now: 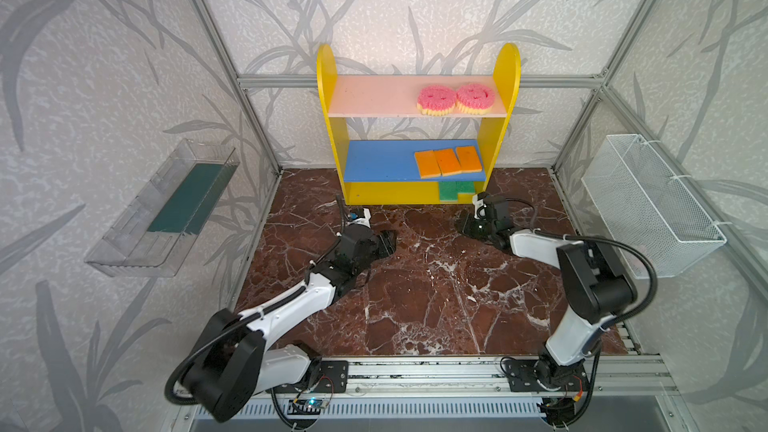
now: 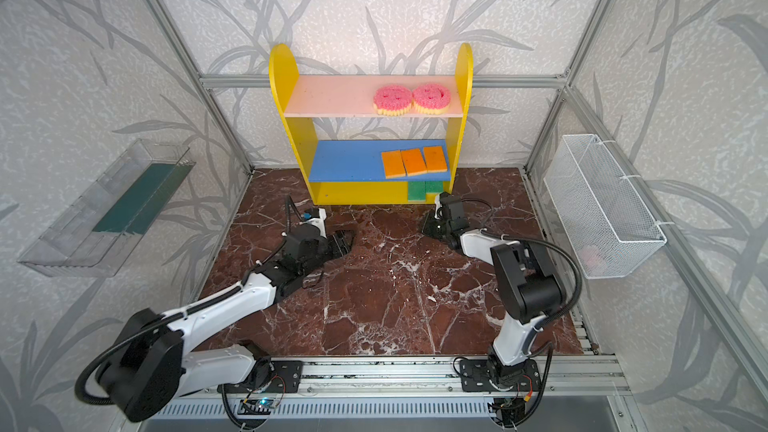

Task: Arrange cleaning sponges on a shelf
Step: Reset both arms

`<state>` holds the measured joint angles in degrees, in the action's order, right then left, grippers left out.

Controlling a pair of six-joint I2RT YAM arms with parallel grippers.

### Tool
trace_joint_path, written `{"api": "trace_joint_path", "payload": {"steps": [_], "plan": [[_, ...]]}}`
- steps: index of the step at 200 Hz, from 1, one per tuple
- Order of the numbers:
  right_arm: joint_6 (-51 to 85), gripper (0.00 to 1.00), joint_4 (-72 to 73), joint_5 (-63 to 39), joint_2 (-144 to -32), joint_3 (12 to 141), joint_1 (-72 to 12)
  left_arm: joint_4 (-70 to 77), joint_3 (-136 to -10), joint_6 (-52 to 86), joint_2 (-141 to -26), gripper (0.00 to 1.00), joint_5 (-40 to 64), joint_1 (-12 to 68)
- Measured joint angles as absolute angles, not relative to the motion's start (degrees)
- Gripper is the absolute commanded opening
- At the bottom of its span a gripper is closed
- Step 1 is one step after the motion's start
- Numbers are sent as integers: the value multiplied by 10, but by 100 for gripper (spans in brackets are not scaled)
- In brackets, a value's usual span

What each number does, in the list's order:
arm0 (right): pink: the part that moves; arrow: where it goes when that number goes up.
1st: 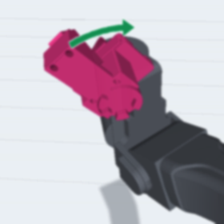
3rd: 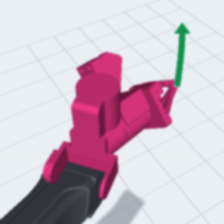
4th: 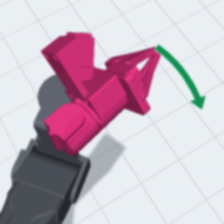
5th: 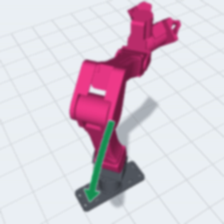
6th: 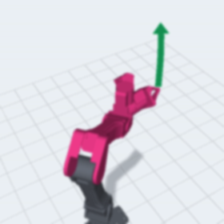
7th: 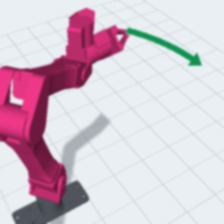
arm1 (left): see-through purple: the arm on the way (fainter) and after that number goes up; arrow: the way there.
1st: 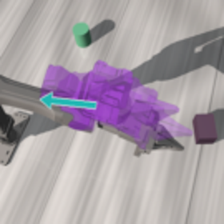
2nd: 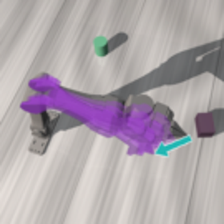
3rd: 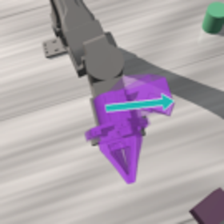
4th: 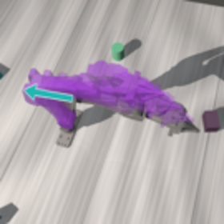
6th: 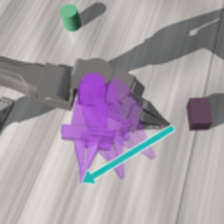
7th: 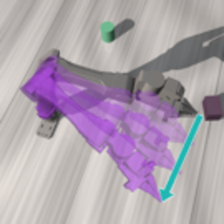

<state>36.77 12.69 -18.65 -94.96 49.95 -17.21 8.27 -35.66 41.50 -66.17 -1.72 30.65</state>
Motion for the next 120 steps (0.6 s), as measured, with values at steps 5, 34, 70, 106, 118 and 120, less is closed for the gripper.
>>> {"api": "trace_joint_path", "payload": {"steps": [5, 34, 70, 106, 118, 120], "plan": [[360, 13, 120, -180, -920, 486, -173, 64, -359, 411, -640, 72, -29, 306], [314, 39, 73, -135, -760, 418, -172, -28, -368, 387, -541, 92, -98, 299], [266, 94, 11, -24, -599, 331, -168, -117, -379, 353, -516, 99, -153, 272], [202, 99, -17, 64, -534, 293, -165, -153, -379, 315, -528, 99, -190, 217], [179, 99, -12, 90, -527, 283, -165, -140, -367, 300, -529, 99, -201, 198], [175, 99, -11, 93, -526, 281, -165, -136, -364, 298, -529, 99, -202, 195]]}}
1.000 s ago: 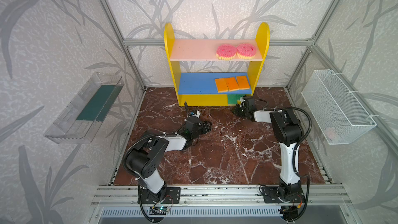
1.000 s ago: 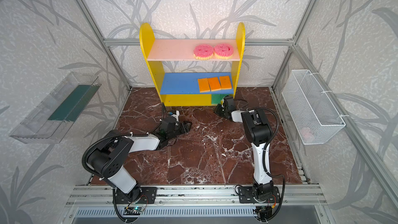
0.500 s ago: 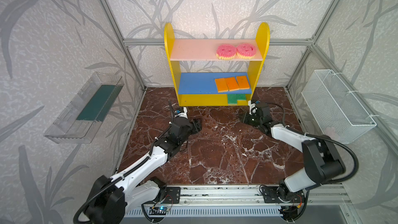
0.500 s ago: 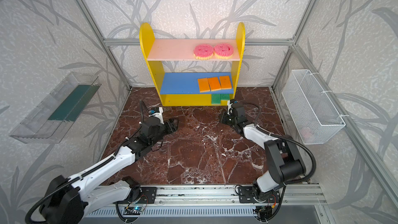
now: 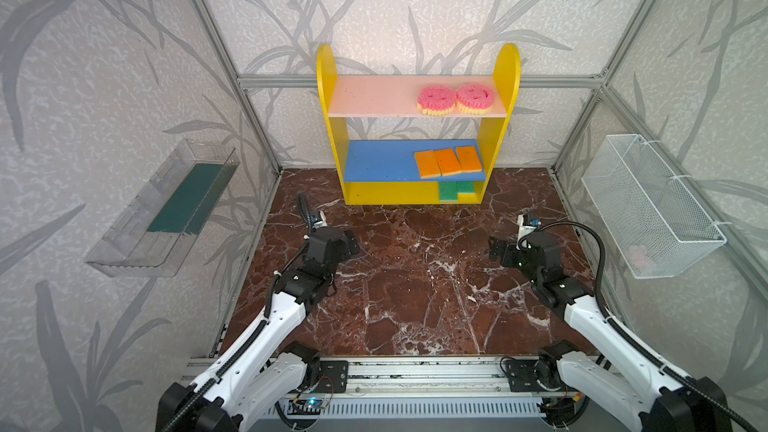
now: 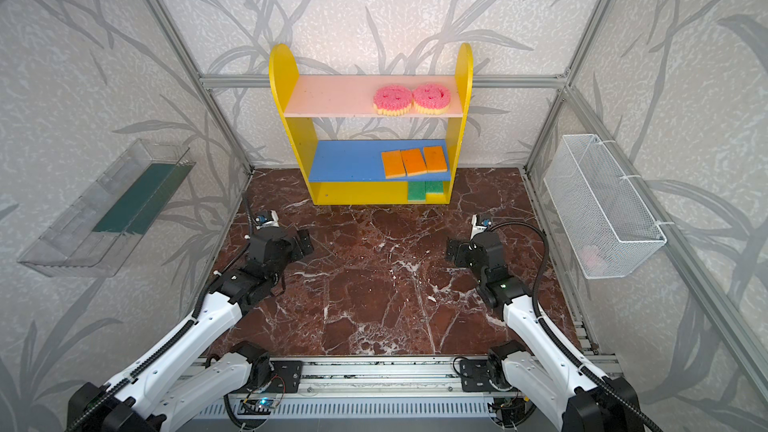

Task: Arrange cleaning sponges on a shelf
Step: Reset both arms

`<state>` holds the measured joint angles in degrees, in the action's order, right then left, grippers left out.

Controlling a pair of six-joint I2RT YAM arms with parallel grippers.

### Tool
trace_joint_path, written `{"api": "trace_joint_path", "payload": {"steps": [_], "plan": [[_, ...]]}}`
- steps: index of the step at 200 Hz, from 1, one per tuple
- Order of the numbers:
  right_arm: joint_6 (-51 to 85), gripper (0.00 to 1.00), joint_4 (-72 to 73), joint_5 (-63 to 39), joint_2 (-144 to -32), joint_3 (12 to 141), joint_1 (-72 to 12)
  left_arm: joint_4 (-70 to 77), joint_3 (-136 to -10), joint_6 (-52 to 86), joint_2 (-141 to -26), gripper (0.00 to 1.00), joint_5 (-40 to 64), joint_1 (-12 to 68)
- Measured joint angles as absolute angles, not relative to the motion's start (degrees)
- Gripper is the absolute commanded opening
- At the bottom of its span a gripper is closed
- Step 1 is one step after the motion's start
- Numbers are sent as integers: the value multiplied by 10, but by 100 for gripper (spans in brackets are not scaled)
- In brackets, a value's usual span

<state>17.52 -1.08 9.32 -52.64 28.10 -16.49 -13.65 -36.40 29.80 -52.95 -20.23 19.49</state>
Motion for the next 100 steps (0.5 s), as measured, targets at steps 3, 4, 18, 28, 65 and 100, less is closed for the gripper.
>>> {"api": "trace_joint_path", "payload": {"steps": [3, 4, 18, 28, 65, 100], "plan": [[170, 99, -7, 99, -526, 278, -165, -131, -359, 293, -529, 99, -205, 190], [167, 99, -6, 103, -526, 277, -165, -128, -357, 291, -529, 99, -206, 188], [142, 99, 22, 134, -526, 258, -165, -93, -331, 265, -533, 99, -216, 165], [121, 99, 53, 154, -528, 239, -165, -66, -313, 244, -542, 99, -220, 150], [42, 99, 212, 210, -597, 169, -163, 40, -288, 178, -637, 99, -212, 77], [-9, 99, 332, 226, -708, 171, -161, 157, -296, 113, -744, 99, -208, 43]]}}
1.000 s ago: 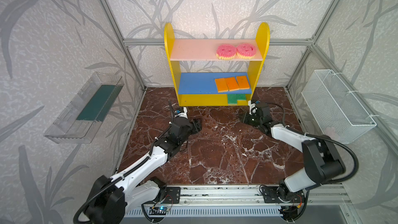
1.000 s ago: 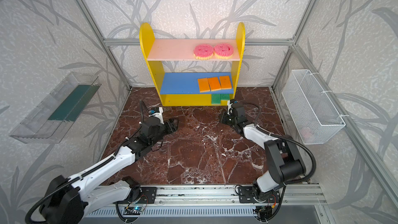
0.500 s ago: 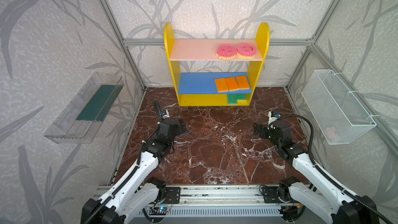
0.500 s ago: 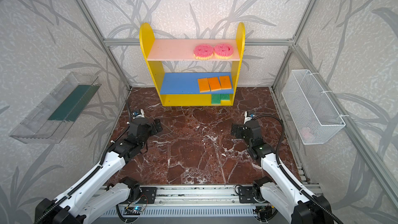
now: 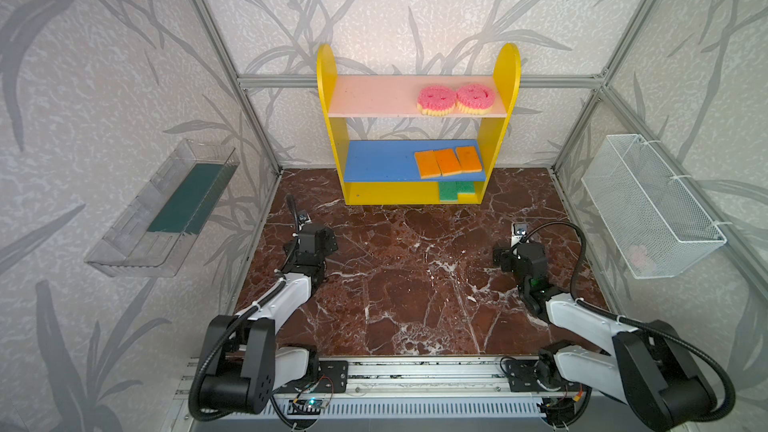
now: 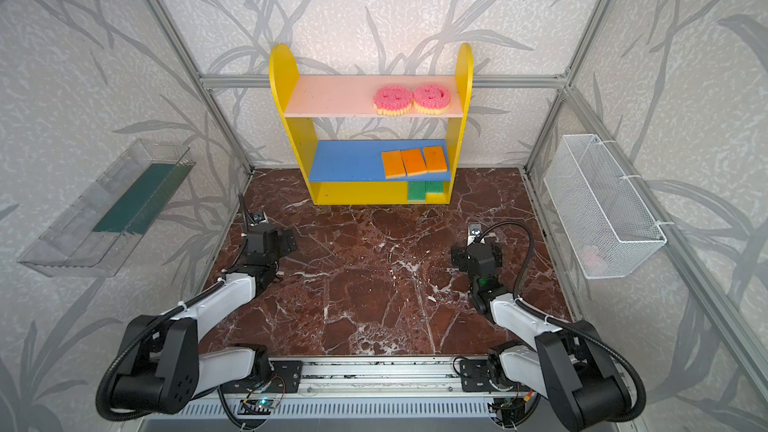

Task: Arrange cleaning sponges on a shelf
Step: Reset both arms

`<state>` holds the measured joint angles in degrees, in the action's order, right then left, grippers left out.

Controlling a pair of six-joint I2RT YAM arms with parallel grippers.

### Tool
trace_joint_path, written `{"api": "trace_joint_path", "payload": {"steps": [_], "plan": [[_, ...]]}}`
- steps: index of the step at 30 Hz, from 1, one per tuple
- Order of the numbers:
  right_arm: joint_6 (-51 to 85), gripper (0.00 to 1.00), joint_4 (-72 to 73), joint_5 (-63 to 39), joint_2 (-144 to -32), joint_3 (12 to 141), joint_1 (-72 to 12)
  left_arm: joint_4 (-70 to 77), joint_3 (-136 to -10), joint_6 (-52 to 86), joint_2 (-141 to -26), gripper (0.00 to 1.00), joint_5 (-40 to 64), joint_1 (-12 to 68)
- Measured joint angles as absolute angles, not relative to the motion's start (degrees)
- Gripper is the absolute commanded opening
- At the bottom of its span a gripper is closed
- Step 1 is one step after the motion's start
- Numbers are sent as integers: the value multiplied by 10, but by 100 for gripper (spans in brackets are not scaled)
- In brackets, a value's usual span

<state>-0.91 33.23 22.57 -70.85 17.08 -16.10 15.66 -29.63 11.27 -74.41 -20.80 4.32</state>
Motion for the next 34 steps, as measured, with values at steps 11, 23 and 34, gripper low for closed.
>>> {"api": "trace_joint_path", "payload": {"steps": [11, 23, 34], "plan": [[-50, 99, 653, 196, -879, 94, -117, 396, -260, 53, -870, 100, -129, -11], [-46, 99, 564, 94, -897, 225, -69, 497, -223, 39, -892, 100, -69, -13], [-39, 99, 502, 61, -890, 220, -60, 520, -223, 35, -892, 100, -67, -13]]}}
